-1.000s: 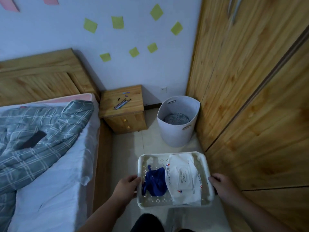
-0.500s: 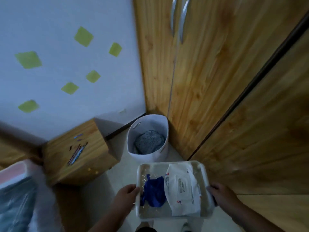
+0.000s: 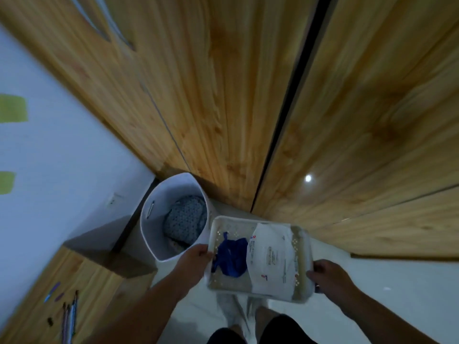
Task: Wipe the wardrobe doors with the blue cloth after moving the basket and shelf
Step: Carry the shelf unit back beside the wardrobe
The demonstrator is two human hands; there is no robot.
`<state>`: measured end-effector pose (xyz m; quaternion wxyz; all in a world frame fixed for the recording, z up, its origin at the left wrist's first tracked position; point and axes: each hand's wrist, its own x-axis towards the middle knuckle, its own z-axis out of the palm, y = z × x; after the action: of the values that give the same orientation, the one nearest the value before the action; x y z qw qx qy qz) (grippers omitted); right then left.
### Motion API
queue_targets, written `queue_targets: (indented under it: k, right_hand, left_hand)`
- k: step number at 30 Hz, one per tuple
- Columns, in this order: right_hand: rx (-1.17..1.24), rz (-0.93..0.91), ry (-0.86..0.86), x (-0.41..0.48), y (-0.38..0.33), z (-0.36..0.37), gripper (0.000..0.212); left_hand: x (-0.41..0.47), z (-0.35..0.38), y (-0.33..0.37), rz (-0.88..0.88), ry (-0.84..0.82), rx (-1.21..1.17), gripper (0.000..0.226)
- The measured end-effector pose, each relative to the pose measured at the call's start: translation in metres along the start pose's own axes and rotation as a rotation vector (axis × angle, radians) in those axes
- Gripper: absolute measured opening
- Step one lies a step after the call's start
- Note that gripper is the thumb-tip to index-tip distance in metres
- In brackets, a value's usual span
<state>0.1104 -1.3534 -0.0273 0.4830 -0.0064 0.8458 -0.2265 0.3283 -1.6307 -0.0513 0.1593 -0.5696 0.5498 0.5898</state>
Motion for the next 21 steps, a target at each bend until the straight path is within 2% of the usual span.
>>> queue_targets:
  k: [4,7,11,21]
  right_hand:
    - [0.12,0.046,0.051,0.032,0.008,0.006,0.012]
    - [0.188,0.066,0.072,0.062,0.009,0.016,0.005]
    - [0.212,0.053,0.083,0.102,0.01,0.031,0.008]
    - [0.248,-0.033,0.117,0.177,0.019,0.058,0.001]
  left_hand:
    - [0.039,0.012,0.026,0.022,-0.018,0.12,0.034]
    - [0.067,0.016,0.032,0.047,-0.016,0.183,0.03]
    - [0.105,0.018,0.034,0.067,-0.041,0.155,0.02]
    - [0.175,0.031,0.042,0.082,0.009,0.098,0.026]
